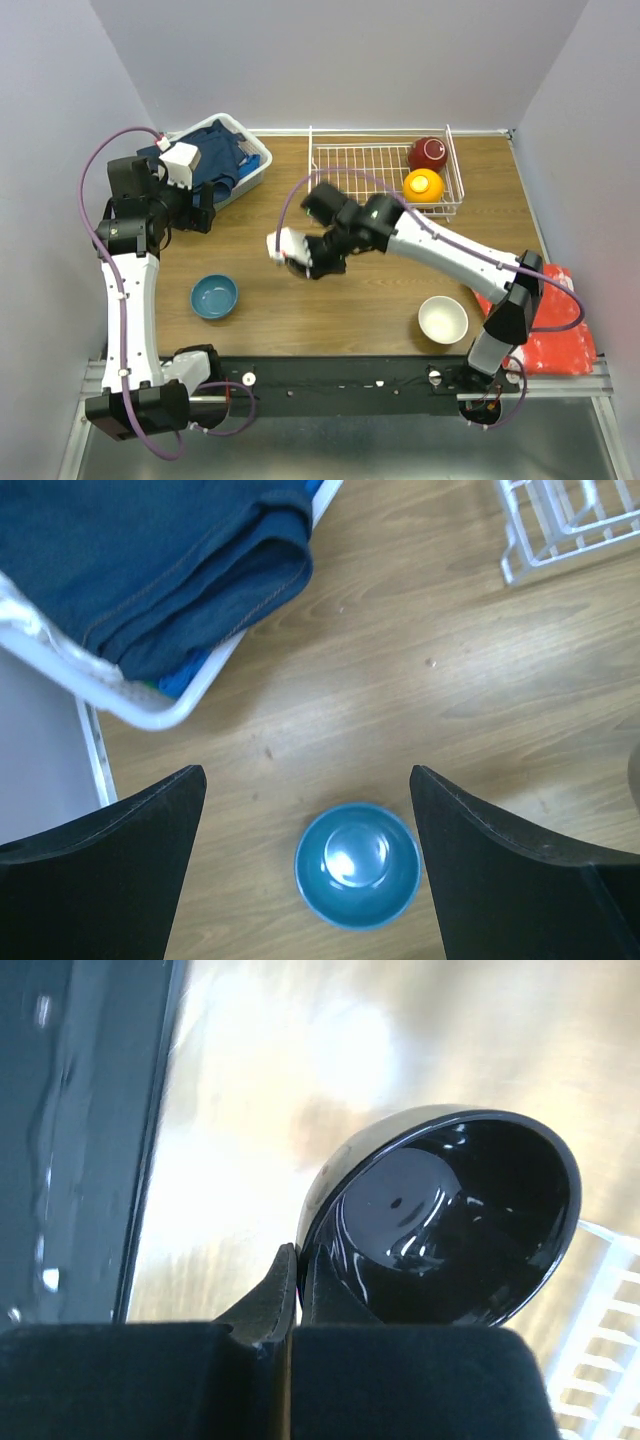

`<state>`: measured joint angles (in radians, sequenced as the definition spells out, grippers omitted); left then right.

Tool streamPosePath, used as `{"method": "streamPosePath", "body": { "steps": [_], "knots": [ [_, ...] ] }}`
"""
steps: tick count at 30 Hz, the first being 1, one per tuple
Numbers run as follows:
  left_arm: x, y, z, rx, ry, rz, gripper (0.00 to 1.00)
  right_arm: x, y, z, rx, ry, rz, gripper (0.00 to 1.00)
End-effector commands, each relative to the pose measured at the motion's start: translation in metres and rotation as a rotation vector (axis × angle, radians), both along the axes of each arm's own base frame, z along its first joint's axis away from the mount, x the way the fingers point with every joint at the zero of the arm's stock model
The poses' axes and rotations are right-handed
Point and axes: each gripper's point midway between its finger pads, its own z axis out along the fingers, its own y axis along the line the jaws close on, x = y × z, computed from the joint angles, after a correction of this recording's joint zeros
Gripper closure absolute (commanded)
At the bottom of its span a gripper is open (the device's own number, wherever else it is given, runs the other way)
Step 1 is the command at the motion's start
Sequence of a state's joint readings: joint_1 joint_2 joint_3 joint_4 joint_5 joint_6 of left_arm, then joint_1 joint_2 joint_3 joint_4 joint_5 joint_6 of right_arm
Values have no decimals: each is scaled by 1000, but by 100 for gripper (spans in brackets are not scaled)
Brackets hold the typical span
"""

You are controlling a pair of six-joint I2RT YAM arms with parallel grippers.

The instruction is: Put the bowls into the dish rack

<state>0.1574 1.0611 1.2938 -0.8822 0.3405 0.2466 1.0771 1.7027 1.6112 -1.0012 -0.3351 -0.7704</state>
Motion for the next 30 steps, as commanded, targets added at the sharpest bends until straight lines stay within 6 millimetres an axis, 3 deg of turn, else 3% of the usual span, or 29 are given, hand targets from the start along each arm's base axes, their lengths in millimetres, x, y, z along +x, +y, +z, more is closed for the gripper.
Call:
{"method": "streamPosePath", "body": {
  "steps": [1, 2, 3, 7, 8, 10, 11, 12, 13, 14, 15, 17, 19, 20, 21, 30],
  "knots": [
    [23, -23, 47, -48, -167, -104, 8, 39, 11, 65, 168, 201, -195, 99],
    [30, -26, 47, -65, -161, -114, 8, 59, 13, 96, 261, 239, -237, 99],
    [36, -30, 53, -64, -187, -131, 8, 71, 14, 95, 272, 284, -268, 99],
    [54, -58, 63, -57, -244, -234, 9, 137, 7, 131, 467, 414, -402, 99],
    [55, -76, 61, -52, -247, -290, 9, 155, -7, 142, 522, 509, -464, 99],
    [60, -89, 61, -9, -276, -337, 8, 189, -13, 148, 615, 557, -503, 99],
    [64, -95, 56, 2, -268, -350, 8, 203, -30, 154, 653, 670, -569, 99],
    [67, -103, 57, 10, -275, -363, 8, 223, -34, 166, 737, 646, -557, 99],
    [69, -108, 56, -9, -269, -361, 9, 231, -40, 154, 747, 705, -594, 99],
    [73, -112, 52, -26, -254, -367, 9, 239, -54, 158, 771, 817, -656, 99],
    [76, -118, 55, -44, -268, -377, 10, 253, -57, 172, 864, 748, -598, 99],
    [77, -129, 49, -86, -271, -404, 11, 264, -70, 160, 887, 861, -662, 99],
    [80, -142, 48, -100, -312, -453, 11, 279, -75, 159, 949, 847, -653, 99],
    [83, -145, 47, -104, -318, -453, 10, 289, -80, 140, 946, 957, -740, 99],
    [85, -149, 46, -106, -319, -456, 10, 296, -81, 144, 989, 932, -730, 99],
    [103, -189, 38, -174, -266, -483, 10, 360, -80, 98, 1011, 958, -884, 99]
  ]
}}
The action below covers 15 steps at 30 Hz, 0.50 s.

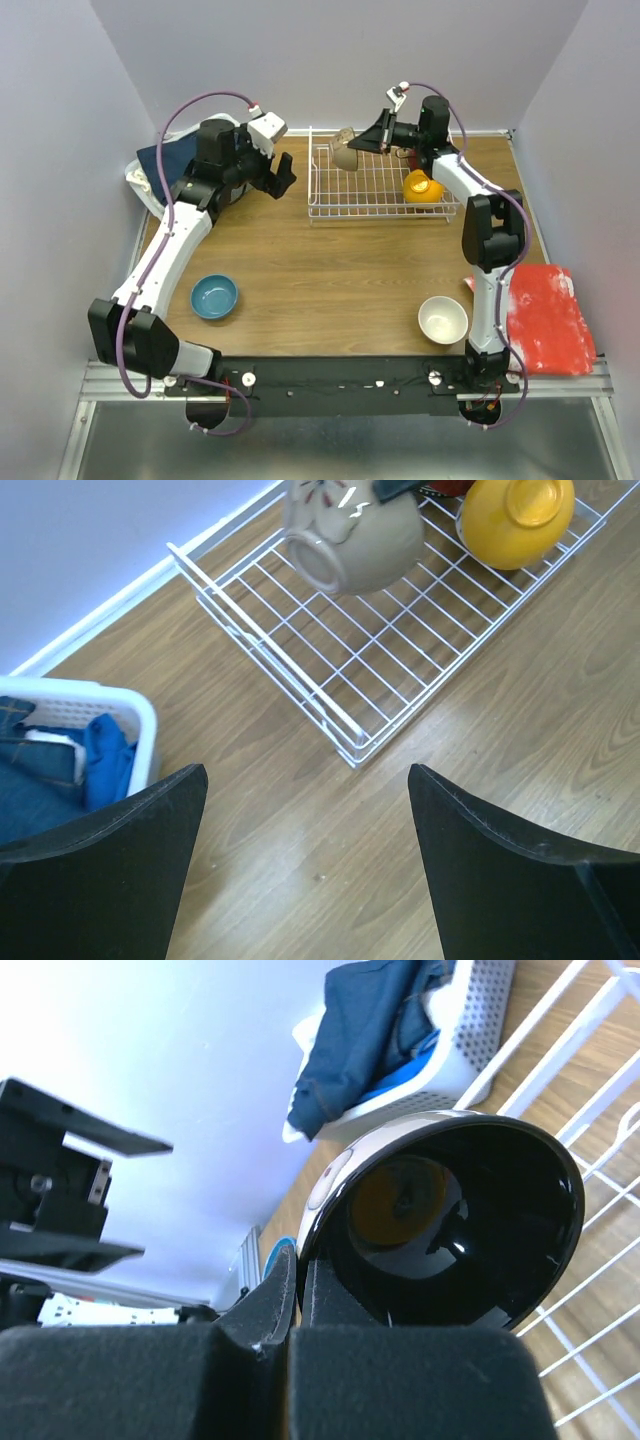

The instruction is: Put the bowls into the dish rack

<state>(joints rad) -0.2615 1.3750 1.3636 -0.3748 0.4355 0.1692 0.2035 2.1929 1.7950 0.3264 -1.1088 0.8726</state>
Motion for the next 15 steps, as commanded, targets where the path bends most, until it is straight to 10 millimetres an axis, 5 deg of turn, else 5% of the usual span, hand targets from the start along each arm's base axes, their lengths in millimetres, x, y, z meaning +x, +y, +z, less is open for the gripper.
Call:
{"method": "streamPosePath", "body": {
  "steps": [1, 15],
  "knots": [
    [5, -23, 15, -58, -24, -32, 10, 29, 2, 16, 39, -75, -38, 99],
    [10, -54, -25, -50, 81, -64, 10, 91, 2, -48, -29, -49, -152, 99]
  ]
}}
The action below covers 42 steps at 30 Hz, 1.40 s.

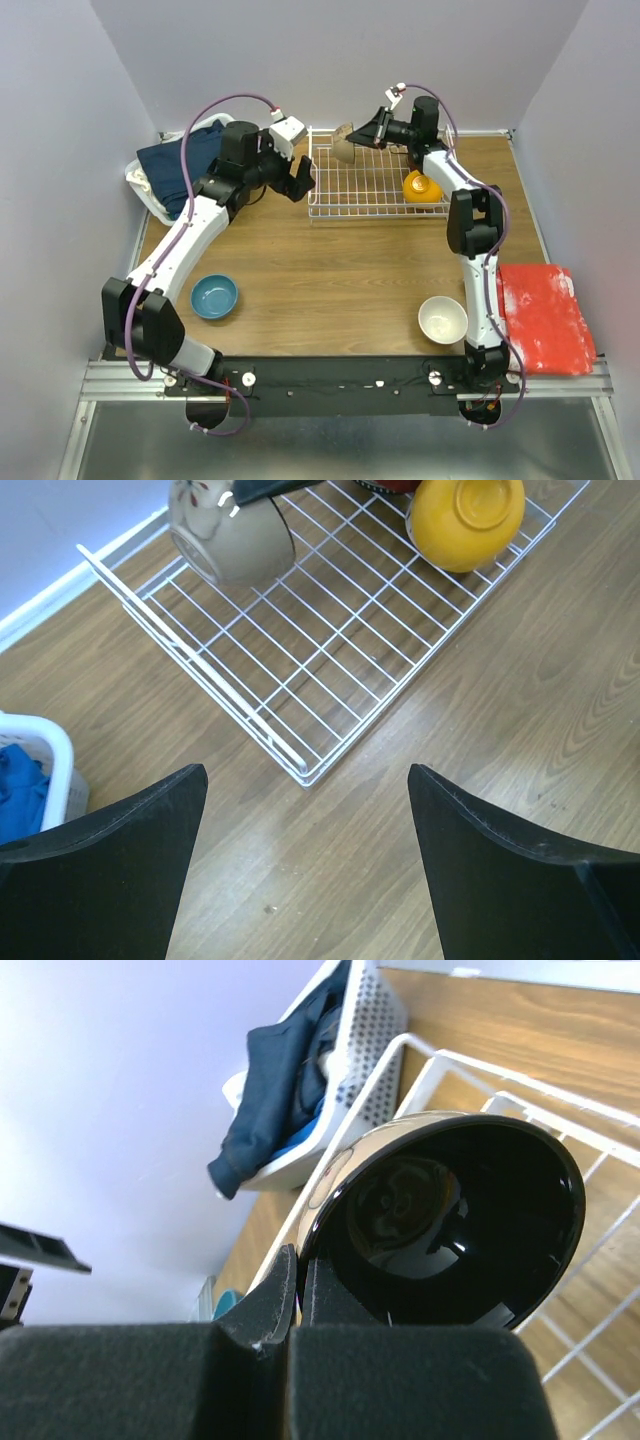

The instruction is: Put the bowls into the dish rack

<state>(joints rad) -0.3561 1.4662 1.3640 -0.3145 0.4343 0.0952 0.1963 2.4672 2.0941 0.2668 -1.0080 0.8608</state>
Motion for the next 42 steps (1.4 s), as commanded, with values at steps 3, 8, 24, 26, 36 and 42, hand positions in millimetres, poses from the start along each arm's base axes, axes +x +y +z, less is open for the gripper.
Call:
{"method": "streamPosePath", "body": {
  "steps": [3, 8, 24, 26, 36, 42],
  "knots": [
    [14, -9, -3, 2, 7, 14, 9, 24, -1, -6, -25, -63, -55, 99],
    [22, -13, -4, 8, 11, 14, 10, 25, -2, -26, -31, -24, -52, 99],
    [25, -28, -7, 6, 10, -13, 10, 44, -65, -44, -254, -26, -219, 73],
    [24, -29, -7, 4, 10, -17, 10, 44, -74, -38, -287, -38, -243, 70],
    [18, -31, -5, -19, 0, -31, 10, 32, -110, -37, -503, -40, -353, 63],
    [12, -30, -3, -29, -7, -42, 10, 30, -125, -33, -566, -33, -413, 62]
  ]
}}
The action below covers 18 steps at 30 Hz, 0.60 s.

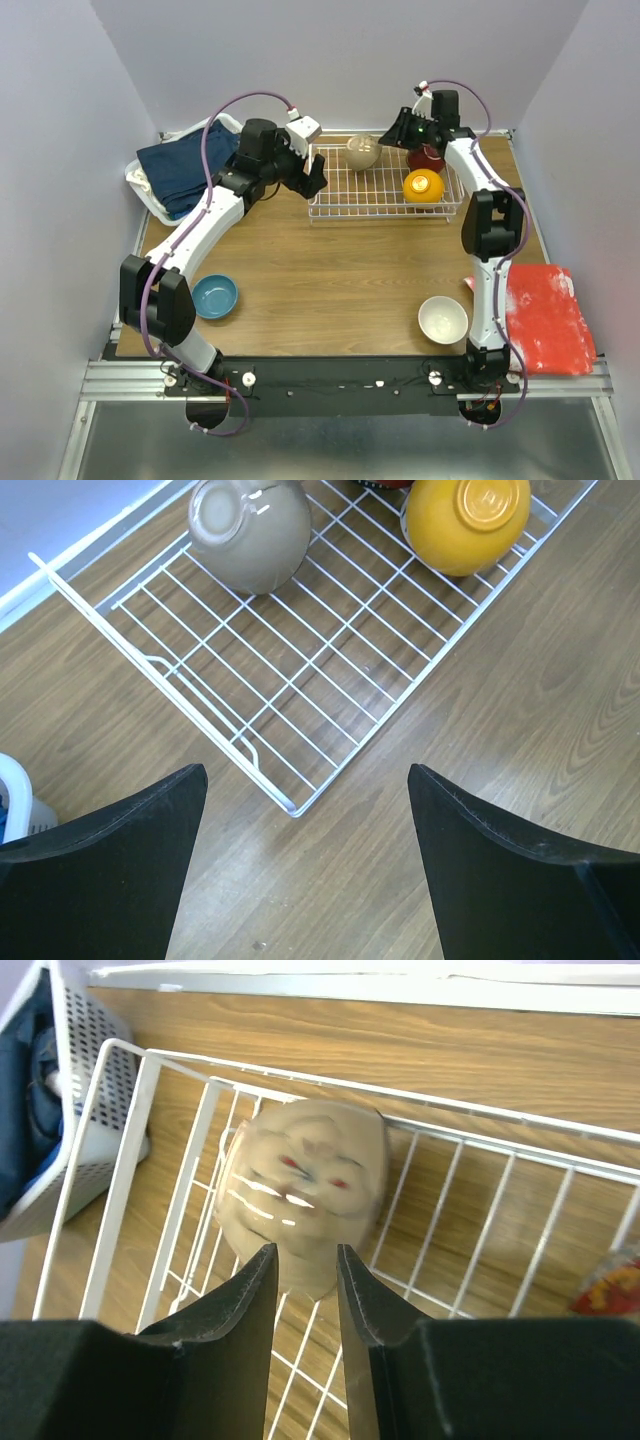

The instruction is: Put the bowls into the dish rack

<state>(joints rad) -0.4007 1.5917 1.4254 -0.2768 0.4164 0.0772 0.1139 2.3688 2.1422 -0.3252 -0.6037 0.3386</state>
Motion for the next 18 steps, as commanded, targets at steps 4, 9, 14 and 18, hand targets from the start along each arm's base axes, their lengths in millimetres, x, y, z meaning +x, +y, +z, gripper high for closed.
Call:
{"method": "streamPosePath", "body": {
  "steps": [4, 9, 14, 18],
  "knots": [
    [-11, -2, 18, -40, -49, -19, 10, -10, -26, 17, -104, -16, -80, 62],
    [-14, 1, 22, -46, -69, -14, 10, -35, -19, 41, -121, -75, 36, 62],
    [-14, 13, 31, -7, -123, 31, 9, -103, -26, 68, -297, -206, 272, 60],
    [-15, 24, 36, 25, -166, 63, 9, -215, -50, 43, -544, -279, 624, 59]
  ]
}}
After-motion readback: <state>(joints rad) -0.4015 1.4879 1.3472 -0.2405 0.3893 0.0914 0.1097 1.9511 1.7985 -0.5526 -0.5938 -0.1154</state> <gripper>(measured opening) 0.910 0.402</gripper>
